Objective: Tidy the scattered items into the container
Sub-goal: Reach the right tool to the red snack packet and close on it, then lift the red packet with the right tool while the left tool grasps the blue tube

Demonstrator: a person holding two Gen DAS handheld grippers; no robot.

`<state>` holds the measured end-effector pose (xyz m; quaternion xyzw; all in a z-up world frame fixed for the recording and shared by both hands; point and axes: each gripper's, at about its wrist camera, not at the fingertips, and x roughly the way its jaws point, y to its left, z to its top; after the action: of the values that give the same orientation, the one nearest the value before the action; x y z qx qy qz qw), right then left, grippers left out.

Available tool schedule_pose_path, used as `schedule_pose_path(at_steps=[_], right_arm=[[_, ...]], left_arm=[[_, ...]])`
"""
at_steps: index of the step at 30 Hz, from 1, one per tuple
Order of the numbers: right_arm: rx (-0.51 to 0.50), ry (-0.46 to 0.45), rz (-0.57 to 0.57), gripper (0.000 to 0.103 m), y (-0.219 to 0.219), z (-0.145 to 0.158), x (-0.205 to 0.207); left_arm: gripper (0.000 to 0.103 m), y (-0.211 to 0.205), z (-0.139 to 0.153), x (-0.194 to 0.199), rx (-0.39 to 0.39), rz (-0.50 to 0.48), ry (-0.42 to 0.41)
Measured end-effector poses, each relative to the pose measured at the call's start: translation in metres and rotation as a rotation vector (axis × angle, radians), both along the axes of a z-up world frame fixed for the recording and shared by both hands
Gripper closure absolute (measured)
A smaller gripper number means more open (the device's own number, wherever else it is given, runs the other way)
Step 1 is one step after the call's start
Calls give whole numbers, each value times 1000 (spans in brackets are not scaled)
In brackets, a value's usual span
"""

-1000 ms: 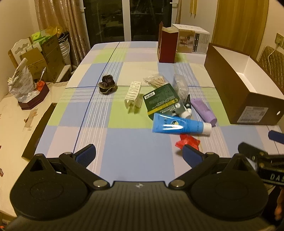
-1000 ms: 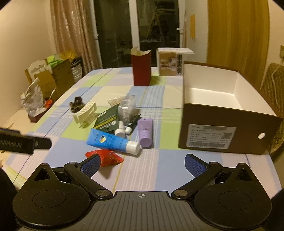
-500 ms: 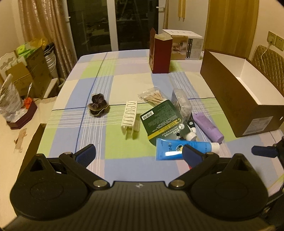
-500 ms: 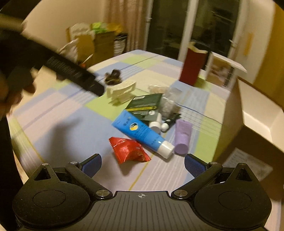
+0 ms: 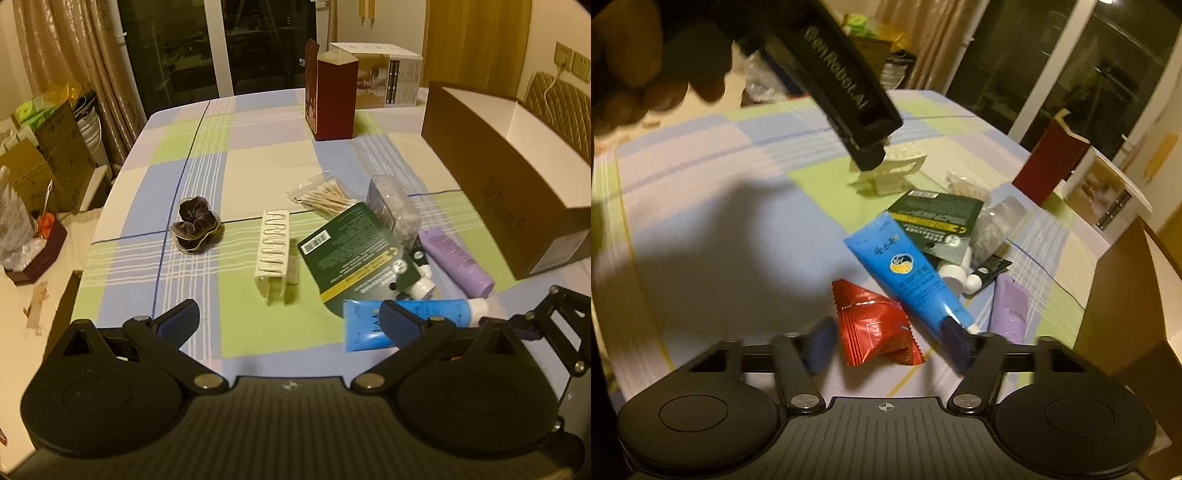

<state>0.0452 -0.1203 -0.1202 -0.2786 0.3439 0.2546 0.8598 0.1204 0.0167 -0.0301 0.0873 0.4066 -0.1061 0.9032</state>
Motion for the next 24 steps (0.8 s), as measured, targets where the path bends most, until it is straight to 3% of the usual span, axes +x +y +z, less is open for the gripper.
schedule_pose_path(at_steps=[5, 6, 7, 8, 12, 13, 19, 24], right_arm=[[-31, -45, 31, 39, 4, -6, 2], [-37, -53, 37, 44, 5, -7, 2], [-43, -56, 40, 55, 6, -7, 2], [-49, -58, 41, 58, 7, -8, 2], [-52, -67, 40, 59, 7, -10, 3], [-52, -68, 39, 67, 7, -9, 1], [-48, -76, 30, 76, 5, -6, -4], [-22, -72, 5, 77, 0, 0, -7]], left_arm=[[1, -1, -4, 2, 30, -39, -8], [1, -2, -5, 2, 32, -47, -9], [1, -2, -6, 1, 33, -51, -9], [1, -3, -6, 1, 35, -54, -11], [1, -3, -7, 1, 38, -56, -10], [1, -3, -7, 1, 39, -56, -11], [1, -6, -6, -1, 49, -85, -20], [1, -9, -5, -3, 49, -105, -25]])
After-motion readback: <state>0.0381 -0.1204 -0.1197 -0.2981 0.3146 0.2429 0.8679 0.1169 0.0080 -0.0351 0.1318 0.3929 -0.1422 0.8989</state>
